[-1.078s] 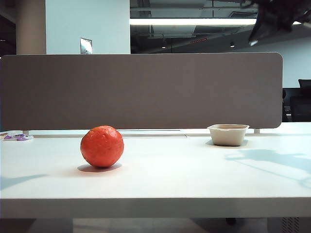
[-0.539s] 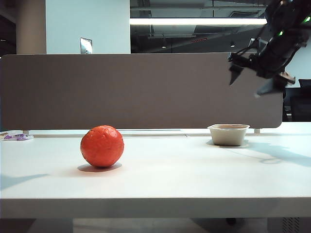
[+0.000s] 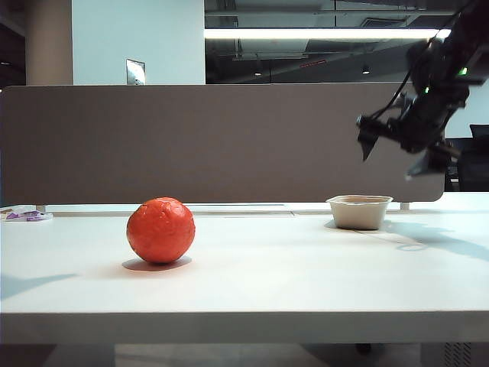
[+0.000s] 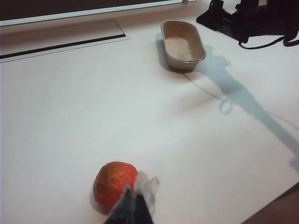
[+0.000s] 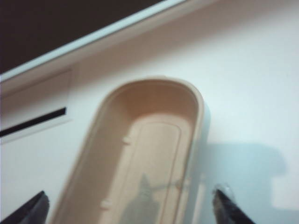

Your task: Pick up the orange and place it into the paper lunchbox.

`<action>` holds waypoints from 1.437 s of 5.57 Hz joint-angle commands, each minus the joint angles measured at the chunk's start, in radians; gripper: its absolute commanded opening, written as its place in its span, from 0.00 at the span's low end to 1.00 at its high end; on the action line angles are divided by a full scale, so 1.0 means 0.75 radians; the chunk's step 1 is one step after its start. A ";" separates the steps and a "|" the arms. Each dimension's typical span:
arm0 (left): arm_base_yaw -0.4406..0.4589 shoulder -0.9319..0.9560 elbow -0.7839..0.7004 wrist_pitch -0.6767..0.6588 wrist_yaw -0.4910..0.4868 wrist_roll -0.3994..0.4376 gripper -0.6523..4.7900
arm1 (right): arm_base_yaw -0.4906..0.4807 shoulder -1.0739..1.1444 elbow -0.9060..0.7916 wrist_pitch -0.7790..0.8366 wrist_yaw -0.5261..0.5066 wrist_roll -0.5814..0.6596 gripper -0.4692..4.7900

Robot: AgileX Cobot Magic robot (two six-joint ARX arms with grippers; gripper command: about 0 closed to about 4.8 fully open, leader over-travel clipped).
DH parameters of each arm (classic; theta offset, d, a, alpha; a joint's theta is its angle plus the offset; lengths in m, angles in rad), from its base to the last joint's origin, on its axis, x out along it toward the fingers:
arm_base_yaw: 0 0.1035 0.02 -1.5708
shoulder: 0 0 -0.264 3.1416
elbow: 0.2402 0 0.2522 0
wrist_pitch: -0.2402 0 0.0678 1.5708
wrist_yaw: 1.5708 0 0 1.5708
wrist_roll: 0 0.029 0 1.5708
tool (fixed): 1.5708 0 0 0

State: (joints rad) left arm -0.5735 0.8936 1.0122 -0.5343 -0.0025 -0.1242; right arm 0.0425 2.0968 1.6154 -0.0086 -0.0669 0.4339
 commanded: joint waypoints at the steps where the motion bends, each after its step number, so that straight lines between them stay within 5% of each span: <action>1: 0.001 0.000 0.006 0.019 0.003 0.006 0.11 | 0.001 0.141 0.010 -0.008 0.011 -0.026 0.11; 2: 0.001 0.000 0.006 0.019 0.002 0.006 0.11 | 0.001 0.129 0.010 -0.025 -0.037 -0.028 0.09; 4: 0.001 0.000 0.006 0.025 0.003 0.006 0.11 | 0.001 -0.119 0.007 -0.542 -0.469 -0.476 0.09; 5: 0.001 0.000 0.006 0.025 0.003 0.006 0.11 | 0.004 -0.153 0.004 -0.672 -0.524 -0.555 0.09; 8: 0.001 -0.001 0.006 0.025 0.004 0.006 0.11 | 0.136 -0.213 -0.194 -0.558 -0.691 -0.687 0.09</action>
State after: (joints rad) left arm -0.5735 0.8940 1.0126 -0.5320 -0.0025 -0.1242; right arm 0.1322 1.9450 1.4742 -0.4812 -0.5766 -0.0723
